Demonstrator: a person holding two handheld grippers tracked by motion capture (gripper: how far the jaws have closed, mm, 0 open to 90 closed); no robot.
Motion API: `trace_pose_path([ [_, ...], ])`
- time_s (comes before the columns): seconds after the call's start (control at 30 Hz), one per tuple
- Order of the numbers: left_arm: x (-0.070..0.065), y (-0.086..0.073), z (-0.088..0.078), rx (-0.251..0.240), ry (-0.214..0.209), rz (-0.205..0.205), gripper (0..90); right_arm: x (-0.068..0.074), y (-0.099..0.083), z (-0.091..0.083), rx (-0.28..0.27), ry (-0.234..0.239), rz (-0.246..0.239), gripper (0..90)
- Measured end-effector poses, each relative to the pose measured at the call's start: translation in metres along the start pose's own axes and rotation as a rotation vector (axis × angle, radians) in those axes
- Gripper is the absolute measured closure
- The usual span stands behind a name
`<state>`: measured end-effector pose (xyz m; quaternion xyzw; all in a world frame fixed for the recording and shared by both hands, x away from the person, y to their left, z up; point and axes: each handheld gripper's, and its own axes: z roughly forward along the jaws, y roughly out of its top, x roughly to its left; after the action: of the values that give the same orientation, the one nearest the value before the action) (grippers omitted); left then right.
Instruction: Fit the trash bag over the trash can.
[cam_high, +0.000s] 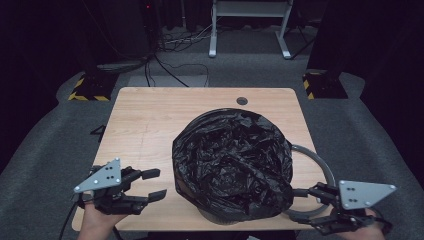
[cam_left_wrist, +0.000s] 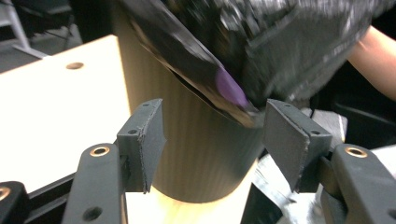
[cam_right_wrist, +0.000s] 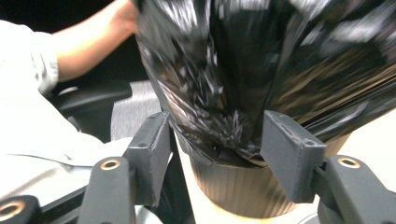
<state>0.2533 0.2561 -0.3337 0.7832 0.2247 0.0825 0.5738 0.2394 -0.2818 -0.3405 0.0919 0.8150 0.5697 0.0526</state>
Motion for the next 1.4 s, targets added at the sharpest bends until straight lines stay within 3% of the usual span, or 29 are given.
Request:
trace_pose_path([
  [0.07, 0.004, 0.007, -0.004, -0.018, 0.014, -0.005, 38.0, 0.001, 0.004, -0.014, -0.036, -0.007, -0.009, 41.9],
  [0.1, 0.005, 0.011, -0.005, -0.022, 0.018, -0.006, 37.9, -0.002, 0.010, -0.026, -0.067, -0.049, -0.017, 41.9],
  [0.13, 0.007, 0.016, -0.005, -0.022, 0.025, -0.004, 37.9, -0.002, 0.010, -0.026, -0.067, -0.049, -0.017, 41.9],
  [0.2, 0.013, 0.027, -0.003, -0.028, 0.028, -0.007, 37.2, -0.010, 0.019, -0.035, -0.083, -0.112, -0.008, 41.8],
  [0.27, 0.020, 0.037, 0.001, -0.028, 0.029, -0.014, 36.2, -0.023, 0.029, -0.038, -0.099, -0.164, 0.006, 41.4],
  [0.3, 0.024, 0.042, 0.004, -0.027, 0.033, -0.018, 35.2, -0.038, 0.039, -0.037, -0.113, -0.199, 0.026, 41.1],
  [0.33, 0.028, 0.046, 0.006, -0.030, 0.036, -0.027, 35.2, -0.038, 0.039, -0.037, -0.113, -0.199, 0.026, 41.1],
  [0.37, 0.032, 0.051, 0.008, -0.040, 0.035, -0.030, 34.8, -0.055, 0.047, -0.032, -0.118, -0.231, 0.046, 40.3],
  [0.4, 0.035, 0.055, 0.010, -0.048, 0.032, -0.040, 34.8, -0.055, 0.047, -0.032, -0.118, -0.231, 0.046, 40.3],
  [0.43, 0.041, 0.063, 0.015, -0.049, 0.033, -0.044, 34.8, -0.072, 0.053, -0.024, -0.114, -0.241, 0.069, 39.9],
  [0.47, 0.041, 0.063, 0.015, -0.049, 0.033, -0.044, 34.8, -0.072, 0.053, -0.024, -0.114, -0.241, 0.069, 39.9],
  [0.57, 0.046, 0.074, 0.023, -0.056, 0.014, -0.049, 34.6, -0.100, 0.064, -0.004, -0.095, -0.233, 0.089, 38.5],
  [0.7, 0.047, 0.083, 0.035, -0.060, -0.036, -0.084, 34.2, -0.112, 0.071, 0.011, -0.098, -0.207, 0.101, 37.7],
  [0.8, 0.046, 0.085, 0.047, -0.012, -0.035, -0.085, 34.6, -0.119, 0.074, 0.023, -0.076, -0.194, 0.127, 37.7],
  [0.83, 0.045, 0.083, 0.052, 0.018, -0.036, -0.078, 41.7, -0.122, 0.073, 0.029, -0.060, -0.189, 0.143, 37.7],
  [0.93, 0.045, 0.080, 0.055, 0.036, -0.025, -0.071, 55.2, -0.123, 0.071, 0.032, -0.062, -0.182, 0.155, 37.7],
  [1.03, 0.048, 0.075, 0.054, 0.012, -0.046, -0.093, 56.2, -0.123, 0.068, 0.031, -0.081, -0.180, 0.169, 37.5],
  [1.13, 0.048, 0.074, 0.050, -0.001, -0.039, -0.079, 60.2, -0.121, 0.067, 0.028, -0.087, -0.189, 0.161, 37.5],
  [1.23, 0.052, 0.073, 0.045, -0.015, -0.017, -0.101, 53.0, -0.119, 0.068, 0.023, -0.093, -0.198, 0.155, 37.4],
  [1.3, 0.058, 0.071, 0.047, -0.019, -0.044, -0.141, 48.8, -0.120, 0.066, 0.022, -0.090, -0.191, 0.171, 36.2],
  [1.4, 0.058, 0.071, 0.047, -0.020, -0.039, -0.143, 47.0, -0.121, 0.064, 0.022, -0.100, -0.182, 0.186, 35.9],
])
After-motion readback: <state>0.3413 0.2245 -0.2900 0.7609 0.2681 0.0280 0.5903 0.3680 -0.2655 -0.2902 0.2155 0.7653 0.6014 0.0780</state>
